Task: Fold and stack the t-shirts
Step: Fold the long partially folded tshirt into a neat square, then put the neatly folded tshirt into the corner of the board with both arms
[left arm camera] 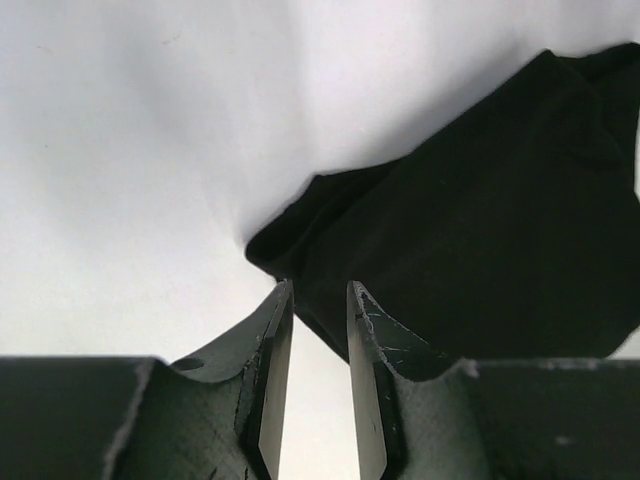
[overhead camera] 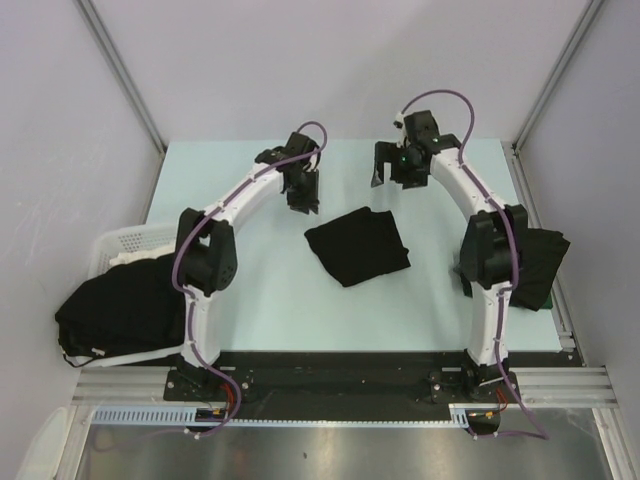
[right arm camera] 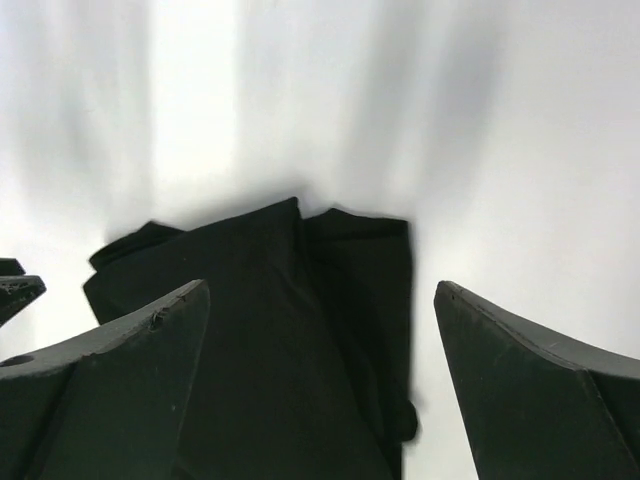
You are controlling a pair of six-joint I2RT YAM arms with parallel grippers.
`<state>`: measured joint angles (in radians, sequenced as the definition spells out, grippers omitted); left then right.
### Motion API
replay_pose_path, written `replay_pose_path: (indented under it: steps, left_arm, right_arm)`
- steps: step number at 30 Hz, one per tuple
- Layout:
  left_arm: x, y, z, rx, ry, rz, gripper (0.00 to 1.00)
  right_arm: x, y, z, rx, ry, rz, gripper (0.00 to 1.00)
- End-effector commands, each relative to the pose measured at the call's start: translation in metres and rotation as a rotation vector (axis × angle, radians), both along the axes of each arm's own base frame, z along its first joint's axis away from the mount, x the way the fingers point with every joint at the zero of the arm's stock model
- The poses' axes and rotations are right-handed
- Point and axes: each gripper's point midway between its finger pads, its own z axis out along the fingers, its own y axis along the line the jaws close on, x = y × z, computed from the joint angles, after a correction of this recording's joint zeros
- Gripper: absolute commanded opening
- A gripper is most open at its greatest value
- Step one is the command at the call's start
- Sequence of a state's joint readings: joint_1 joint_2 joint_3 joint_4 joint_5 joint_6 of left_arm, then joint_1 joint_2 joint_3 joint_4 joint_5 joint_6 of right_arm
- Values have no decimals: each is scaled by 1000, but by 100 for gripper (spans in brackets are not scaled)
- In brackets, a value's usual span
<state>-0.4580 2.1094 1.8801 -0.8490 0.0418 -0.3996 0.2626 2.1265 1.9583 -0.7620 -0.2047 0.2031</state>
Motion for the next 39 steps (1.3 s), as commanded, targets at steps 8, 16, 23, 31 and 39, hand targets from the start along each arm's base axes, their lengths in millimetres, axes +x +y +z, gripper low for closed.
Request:
replay_pose_path:
  steps: [8,16,23,31,39]
  left_arm:
    - [-25,-26,144,-311,-287,-108,46]
    - [-65,-13,234,-501,-576,-117,100]
    - [-96,-15,237,-643,-603,-161,99]
    - [-125,-33,234,-1131,-487,-270,100]
    - [-109,-28,232,-1100,-433,-213,99]
  right_arm:
    - [-54,-37,166,-468,-578,-255,100]
    - [-75,-36,147,-288,-477,-321,100]
    - [-91,-34,125,-192,-346,-321,100]
    - [-133,-57,62,-49,-188,-416,100]
    - [-164,-75,3,-6,-82,-487,100]
